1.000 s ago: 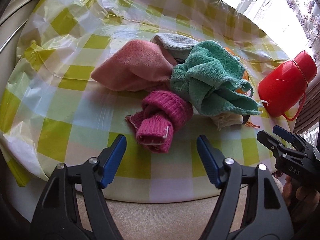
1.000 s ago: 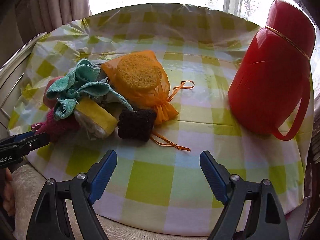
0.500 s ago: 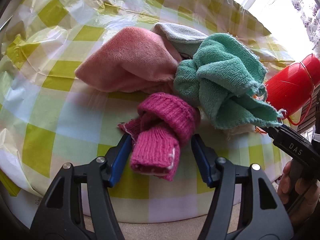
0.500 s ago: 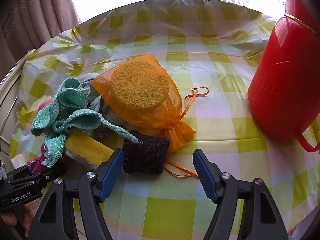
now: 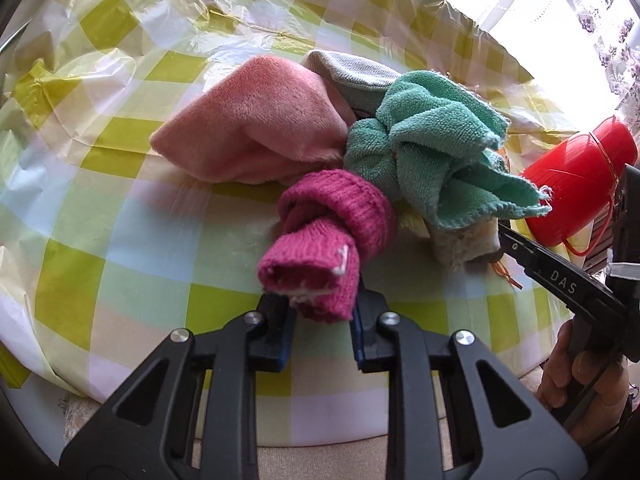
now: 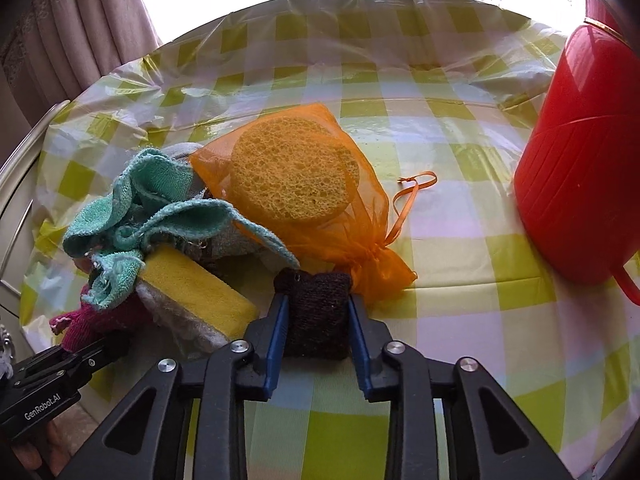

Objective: Organize soft objects
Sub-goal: 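Grasp the dark brown knit pad with the right tool while the left tool grasps the magenta knit sock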

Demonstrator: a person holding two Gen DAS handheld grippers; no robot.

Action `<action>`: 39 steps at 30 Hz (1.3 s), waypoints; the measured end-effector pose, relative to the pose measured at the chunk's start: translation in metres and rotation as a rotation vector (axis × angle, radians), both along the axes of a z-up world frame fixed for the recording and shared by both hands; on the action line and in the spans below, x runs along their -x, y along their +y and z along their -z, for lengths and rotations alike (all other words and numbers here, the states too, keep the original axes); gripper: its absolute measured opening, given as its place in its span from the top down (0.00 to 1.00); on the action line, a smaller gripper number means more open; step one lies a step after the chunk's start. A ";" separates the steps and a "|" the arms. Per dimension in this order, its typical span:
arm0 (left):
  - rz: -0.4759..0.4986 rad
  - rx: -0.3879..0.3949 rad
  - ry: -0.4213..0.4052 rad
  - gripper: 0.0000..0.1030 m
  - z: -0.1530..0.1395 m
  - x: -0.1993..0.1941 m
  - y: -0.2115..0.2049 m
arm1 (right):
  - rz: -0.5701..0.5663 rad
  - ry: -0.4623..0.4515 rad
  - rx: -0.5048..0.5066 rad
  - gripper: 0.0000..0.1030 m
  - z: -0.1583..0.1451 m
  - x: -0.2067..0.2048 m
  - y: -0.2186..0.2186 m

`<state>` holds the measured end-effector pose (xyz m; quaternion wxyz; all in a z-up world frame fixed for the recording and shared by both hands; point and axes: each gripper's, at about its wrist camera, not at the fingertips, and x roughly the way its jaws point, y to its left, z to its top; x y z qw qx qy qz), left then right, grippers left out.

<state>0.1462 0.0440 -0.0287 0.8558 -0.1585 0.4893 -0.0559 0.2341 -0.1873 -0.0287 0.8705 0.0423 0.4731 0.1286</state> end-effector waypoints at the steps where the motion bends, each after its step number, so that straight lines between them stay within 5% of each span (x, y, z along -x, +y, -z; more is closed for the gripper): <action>1: 0.000 0.000 -0.003 0.79 -0.001 0.002 0.000 | 0.001 0.000 0.000 0.79 -0.001 0.002 -0.001; 12: -0.007 -0.003 -0.044 0.84 -0.012 0.010 0.000 | -0.033 0.013 -0.021 0.83 -0.018 0.034 -0.013; 15: -0.002 -0.009 -0.052 0.84 -0.014 0.011 -0.002 | -0.045 0.050 0.006 0.78 -0.017 0.046 -0.016; 19: -0.002 -0.013 -0.062 0.84 -0.016 0.013 -0.005 | -0.040 0.086 0.061 0.50 -0.015 0.064 -0.022; 24: -0.003 -0.012 -0.077 0.84 -0.019 0.018 -0.004 | -0.073 0.037 0.120 0.43 -0.025 0.079 -0.018; 32: -0.008 -0.014 -0.096 0.86 -0.022 0.025 -0.003 | -0.186 0.053 0.306 0.44 -0.001 0.062 0.023; 34: -0.010 -0.010 -0.100 0.86 -0.023 0.027 -0.003 | -0.200 0.064 0.303 0.57 0.004 0.061 0.025; 39: -0.013 0.001 -0.117 0.87 -0.029 0.037 -0.002 | -0.191 0.021 0.256 0.67 -0.008 0.072 0.018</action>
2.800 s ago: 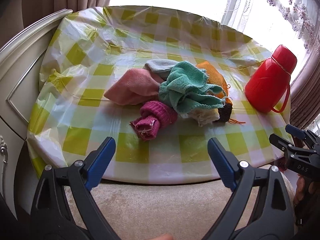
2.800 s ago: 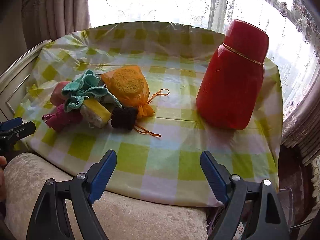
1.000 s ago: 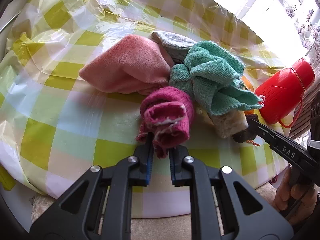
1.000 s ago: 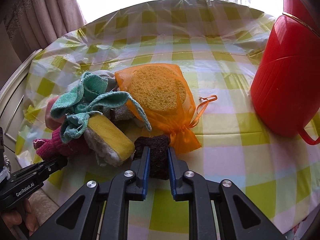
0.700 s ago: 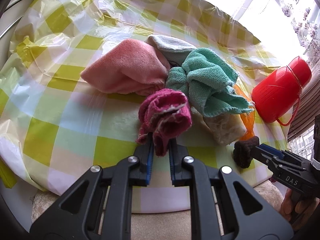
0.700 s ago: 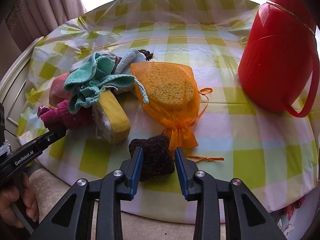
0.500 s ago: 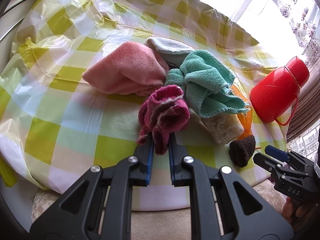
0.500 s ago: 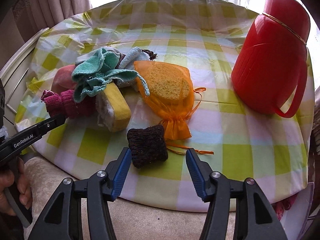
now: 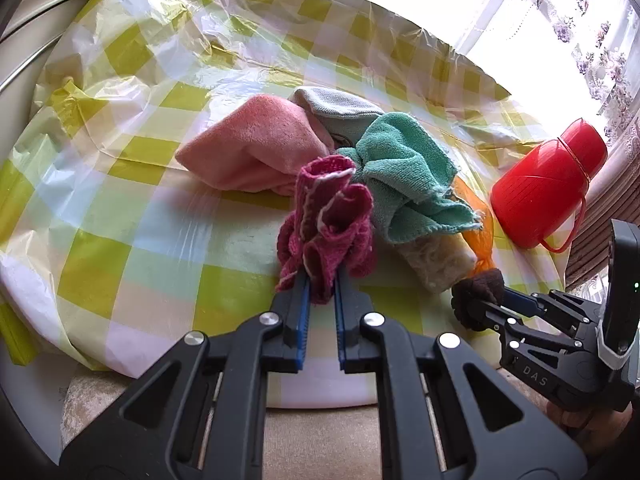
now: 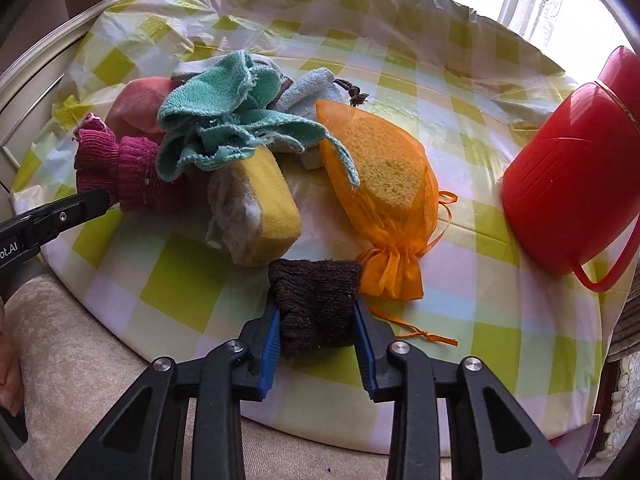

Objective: Organize soft objects
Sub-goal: 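Grasp the dark brown knit pad with the right tool while the left tool grasps the magenta knit sock, then carry the brown pad and magenta sock to the white box and open both tools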

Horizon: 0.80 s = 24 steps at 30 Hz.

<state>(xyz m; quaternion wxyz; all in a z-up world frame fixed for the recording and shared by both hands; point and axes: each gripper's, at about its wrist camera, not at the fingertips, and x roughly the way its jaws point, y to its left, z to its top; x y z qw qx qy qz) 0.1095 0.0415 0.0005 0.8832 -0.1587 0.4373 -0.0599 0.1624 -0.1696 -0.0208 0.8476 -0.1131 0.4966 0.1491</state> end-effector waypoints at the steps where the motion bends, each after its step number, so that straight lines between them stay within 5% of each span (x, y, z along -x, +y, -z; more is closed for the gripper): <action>1: 0.000 -0.002 -0.004 0.87 -0.001 0.002 0.000 | 0.000 -0.013 -0.010 0.67 -0.004 0.003 -0.001; 24: 0.093 -0.026 -0.109 0.89 -0.045 0.050 -0.042 | 0.095 -0.109 -0.179 0.67 -0.058 0.061 -0.083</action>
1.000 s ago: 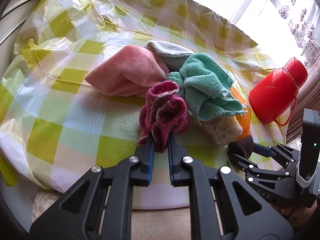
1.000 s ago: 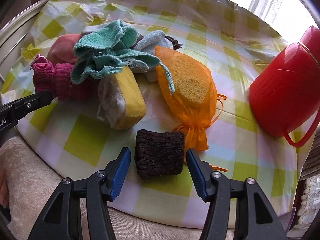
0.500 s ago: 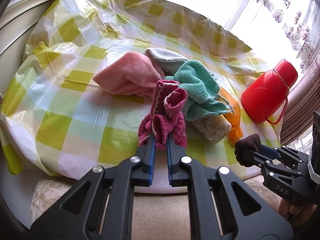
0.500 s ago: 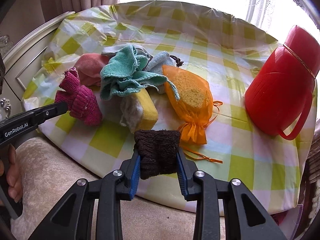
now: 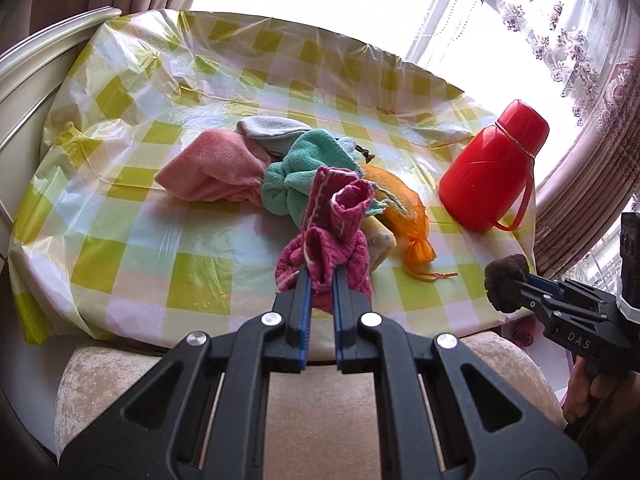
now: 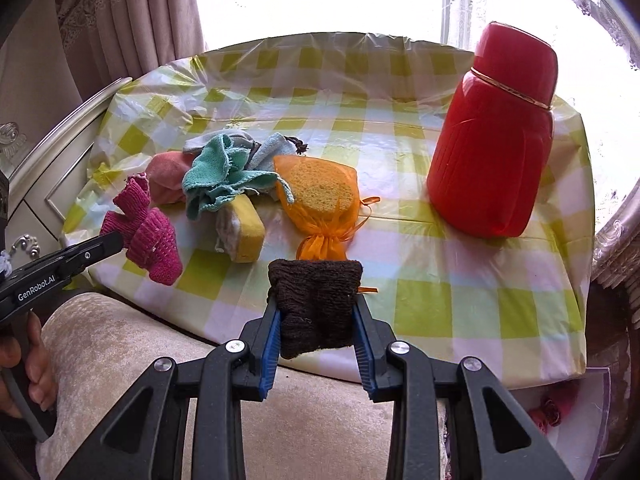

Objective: Organize soft objects
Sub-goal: 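Carry the brown pad and magenta sock to the white box and open both tools, then move both open tools back over the pile on the table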

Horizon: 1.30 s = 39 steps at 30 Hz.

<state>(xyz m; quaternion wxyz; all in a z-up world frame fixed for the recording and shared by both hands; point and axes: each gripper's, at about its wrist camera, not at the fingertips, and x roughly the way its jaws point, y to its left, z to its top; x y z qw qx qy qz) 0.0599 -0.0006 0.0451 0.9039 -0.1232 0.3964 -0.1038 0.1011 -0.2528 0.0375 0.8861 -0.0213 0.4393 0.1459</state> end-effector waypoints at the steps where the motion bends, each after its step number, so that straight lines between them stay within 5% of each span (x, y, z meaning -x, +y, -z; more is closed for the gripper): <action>1: 0.017 0.005 -0.004 0.89 -0.003 0.002 -0.006 | 0.013 -0.002 0.001 0.67 -0.001 0.002 -0.007; 18: 0.445 0.102 -0.015 0.89 -0.036 0.020 -0.166 | 0.384 -0.011 0.062 0.67 -0.014 0.058 -0.185; 27: 0.648 0.061 0.030 0.88 -0.032 0.029 -0.249 | 0.544 0.029 0.085 0.64 -0.001 0.092 -0.252; 29: 0.669 0.049 0.050 0.78 -0.027 0.027 -0.261 | 0.563 0.042 0.089 0.64 0.003 0.098 -0.259; 32: 0.658 0.036 0.065 0.39 -0.023 0.023 -0.265 | 0.580 0.067 0.090 0.60 0.010 0.102 -0.266; 39: 0.595 0.072 0.067 0.39 -0.023 0.020 -0.243 | 0.584 0.100 0.092 0.55 0.018 0.101 -0.266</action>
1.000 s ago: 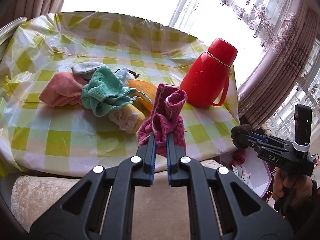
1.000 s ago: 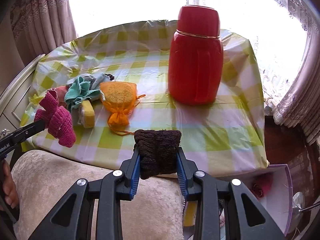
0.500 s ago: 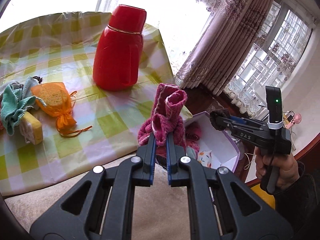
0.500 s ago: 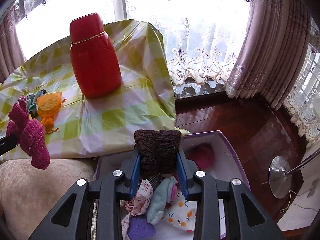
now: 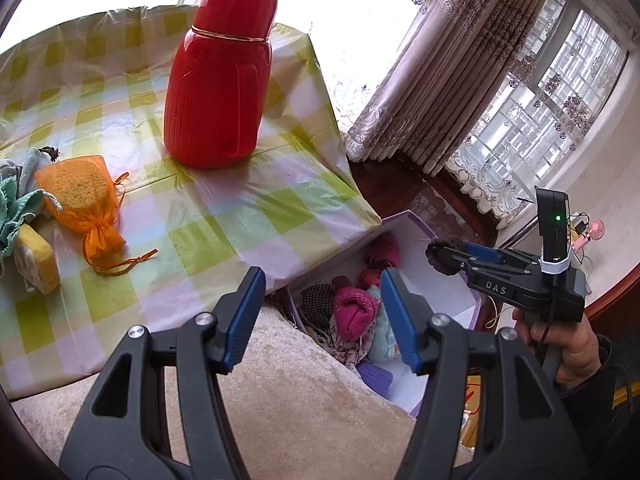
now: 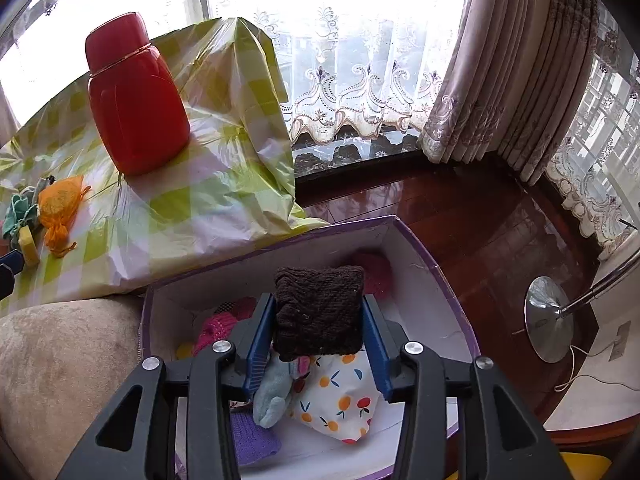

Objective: Organize soft objects
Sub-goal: 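Move both open tools back over the pile on the table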

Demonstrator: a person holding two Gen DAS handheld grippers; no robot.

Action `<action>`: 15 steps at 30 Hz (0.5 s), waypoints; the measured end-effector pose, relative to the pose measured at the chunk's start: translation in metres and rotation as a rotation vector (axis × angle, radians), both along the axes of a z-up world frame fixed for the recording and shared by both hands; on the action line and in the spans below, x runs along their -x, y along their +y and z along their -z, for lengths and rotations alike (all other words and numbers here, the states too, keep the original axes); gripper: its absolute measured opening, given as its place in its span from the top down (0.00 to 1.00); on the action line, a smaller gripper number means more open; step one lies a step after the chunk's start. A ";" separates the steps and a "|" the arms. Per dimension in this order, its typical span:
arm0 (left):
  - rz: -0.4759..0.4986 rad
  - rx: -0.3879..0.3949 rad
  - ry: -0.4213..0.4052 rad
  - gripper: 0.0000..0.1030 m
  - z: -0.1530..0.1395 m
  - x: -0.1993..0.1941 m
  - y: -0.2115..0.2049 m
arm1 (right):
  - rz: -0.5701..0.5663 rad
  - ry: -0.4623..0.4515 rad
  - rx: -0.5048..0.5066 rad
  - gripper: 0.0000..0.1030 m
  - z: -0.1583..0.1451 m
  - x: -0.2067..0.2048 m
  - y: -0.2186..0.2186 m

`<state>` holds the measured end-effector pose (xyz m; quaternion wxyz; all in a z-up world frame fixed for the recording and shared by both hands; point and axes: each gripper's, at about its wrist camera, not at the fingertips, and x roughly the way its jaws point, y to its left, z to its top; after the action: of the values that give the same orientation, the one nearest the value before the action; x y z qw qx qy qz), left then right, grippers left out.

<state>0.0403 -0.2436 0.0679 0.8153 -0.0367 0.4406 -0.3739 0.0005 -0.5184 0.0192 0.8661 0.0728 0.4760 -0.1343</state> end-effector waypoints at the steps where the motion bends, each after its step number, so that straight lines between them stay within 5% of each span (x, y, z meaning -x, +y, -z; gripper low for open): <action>1: -0.008 0.003 -0.001 0.39 0.000 0.000 0.003 | -0.006 0.000 0.002 0.53 0.000 -0.001 0.002; 5: -0.031 0.018 0.000 0.39 0.001 -0.005 0.014 | -0.014 0.000 0.013 0.45 -0.003 -0.004 0.005; 15: -0.172 0.060 0.030 0.39 0.004 -0.022 0.064 | -0.075 0.004 -0.015 0.45 0.001 -0.025 0.032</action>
<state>0.0618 -0.1795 0.0641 0.8363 -0.1043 0.4365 -0.3151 0.0260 -0.4868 0.0186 0.8689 0.0612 0.4813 -0.0983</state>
